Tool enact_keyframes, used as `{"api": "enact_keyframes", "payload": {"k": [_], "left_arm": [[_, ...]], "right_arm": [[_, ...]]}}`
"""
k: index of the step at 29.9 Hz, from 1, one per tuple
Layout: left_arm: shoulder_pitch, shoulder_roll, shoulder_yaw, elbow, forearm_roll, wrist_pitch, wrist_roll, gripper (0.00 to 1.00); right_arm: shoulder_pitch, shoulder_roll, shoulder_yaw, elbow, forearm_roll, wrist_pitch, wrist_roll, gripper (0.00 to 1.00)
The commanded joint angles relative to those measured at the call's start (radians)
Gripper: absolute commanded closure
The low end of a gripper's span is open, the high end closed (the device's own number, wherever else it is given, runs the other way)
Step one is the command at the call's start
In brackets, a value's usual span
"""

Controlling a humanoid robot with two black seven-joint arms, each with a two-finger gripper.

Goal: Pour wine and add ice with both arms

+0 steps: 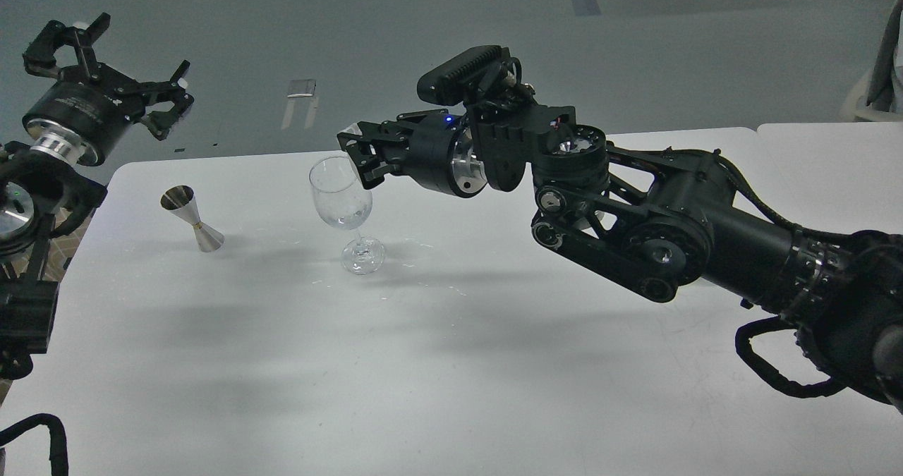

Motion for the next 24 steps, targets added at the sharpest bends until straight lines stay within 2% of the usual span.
{"api": "enact_keyframes", "payload": {"k": [1, 10, 17, 24], "left_arm": [[0.000, 0.000, 0.000, 0.000, 0.000, 0.000, 0.000, 0.02], [0.000, -0.003, -0.001, -0.009, 0.000, 0.000, -0.002, 0.02], [0.000, -0.005, 0.000, -0.009, 0.000, 0.000, 0.000, 0.02], [-0.001, -0.003, 0.000, -0.009, 0.000, 0.000, 0.000, 0.02]], "right_arm": [[-0.002, 0.000, 0.003, 0.005, 0.000, 0.000, 0.000, 0.91], [-0.002, 0.000, 0.009, 0.022, 0.000, -0.040, 0.000, 0.91], [0.000, 0.000, 0.007, 0.027, 0.000, -0.143, 0.000, 0.91], [0.000, 0.000, 0.012, 0.041, 0.000, -0.169, 0.000, 0.91]]}}
